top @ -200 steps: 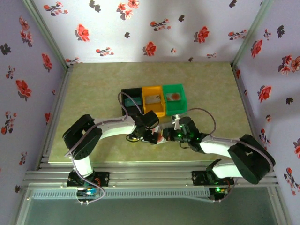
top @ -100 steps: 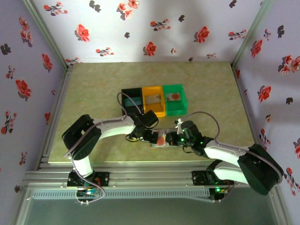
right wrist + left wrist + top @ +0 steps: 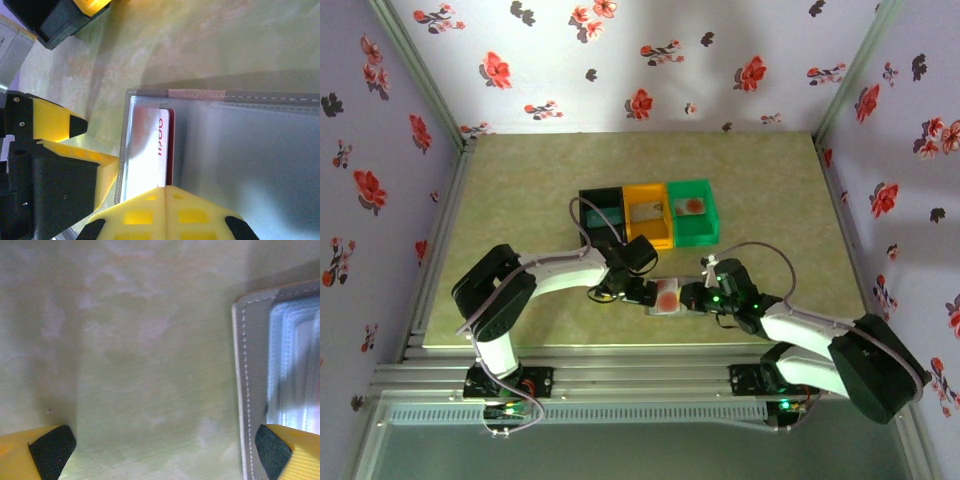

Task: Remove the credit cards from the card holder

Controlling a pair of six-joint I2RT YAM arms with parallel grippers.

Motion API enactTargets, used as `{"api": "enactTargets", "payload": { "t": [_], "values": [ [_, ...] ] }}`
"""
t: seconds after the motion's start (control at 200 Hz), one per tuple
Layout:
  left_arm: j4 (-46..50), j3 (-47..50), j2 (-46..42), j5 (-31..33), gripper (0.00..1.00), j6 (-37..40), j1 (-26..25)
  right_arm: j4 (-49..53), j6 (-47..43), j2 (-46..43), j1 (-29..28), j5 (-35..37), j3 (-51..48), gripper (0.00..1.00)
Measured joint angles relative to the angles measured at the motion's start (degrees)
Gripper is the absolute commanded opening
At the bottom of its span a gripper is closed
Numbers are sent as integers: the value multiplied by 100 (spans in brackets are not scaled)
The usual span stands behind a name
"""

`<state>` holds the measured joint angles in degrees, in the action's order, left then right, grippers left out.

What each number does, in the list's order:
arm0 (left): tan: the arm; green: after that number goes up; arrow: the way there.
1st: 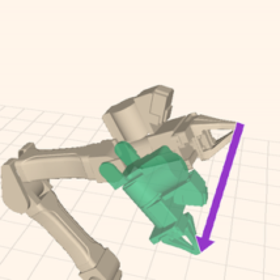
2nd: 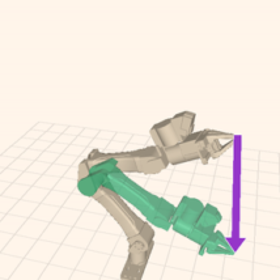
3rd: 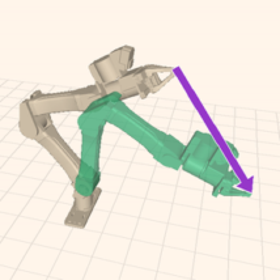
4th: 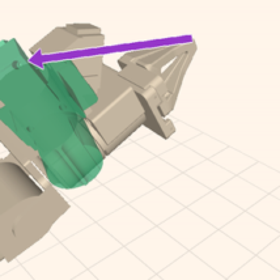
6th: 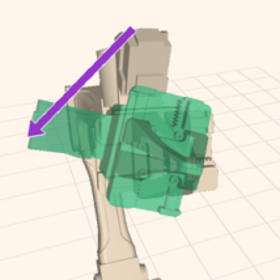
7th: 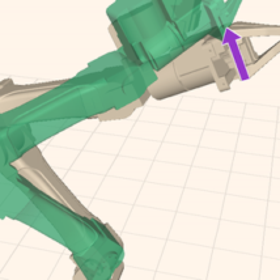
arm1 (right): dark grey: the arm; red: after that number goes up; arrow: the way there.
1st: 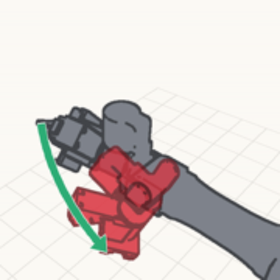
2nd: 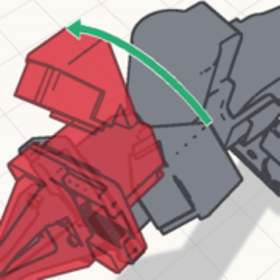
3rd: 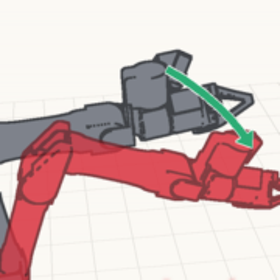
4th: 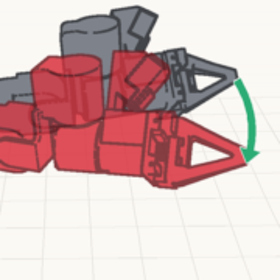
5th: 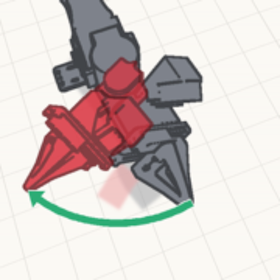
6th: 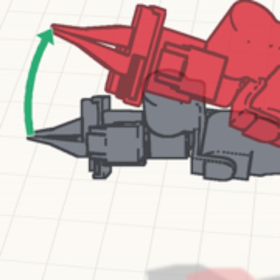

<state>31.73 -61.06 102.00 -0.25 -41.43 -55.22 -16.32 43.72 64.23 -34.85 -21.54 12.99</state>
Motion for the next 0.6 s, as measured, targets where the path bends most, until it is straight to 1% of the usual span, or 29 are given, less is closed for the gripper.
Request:
{"api": "enactTargets", "payload": {
  "t": [0.275,0.43,0.6],
  "values": [
    [0,0,0,-22,100,-2,2,197,44,-505,297,-101,-57,0],
    [7,-7,-2,-44,100,-2,11,516,44,-839,385,-98,-57,0],
    [57,-50,-11,-85,100,-2,15,973,37,-994,385,-68,-55,0]
  ]
}}
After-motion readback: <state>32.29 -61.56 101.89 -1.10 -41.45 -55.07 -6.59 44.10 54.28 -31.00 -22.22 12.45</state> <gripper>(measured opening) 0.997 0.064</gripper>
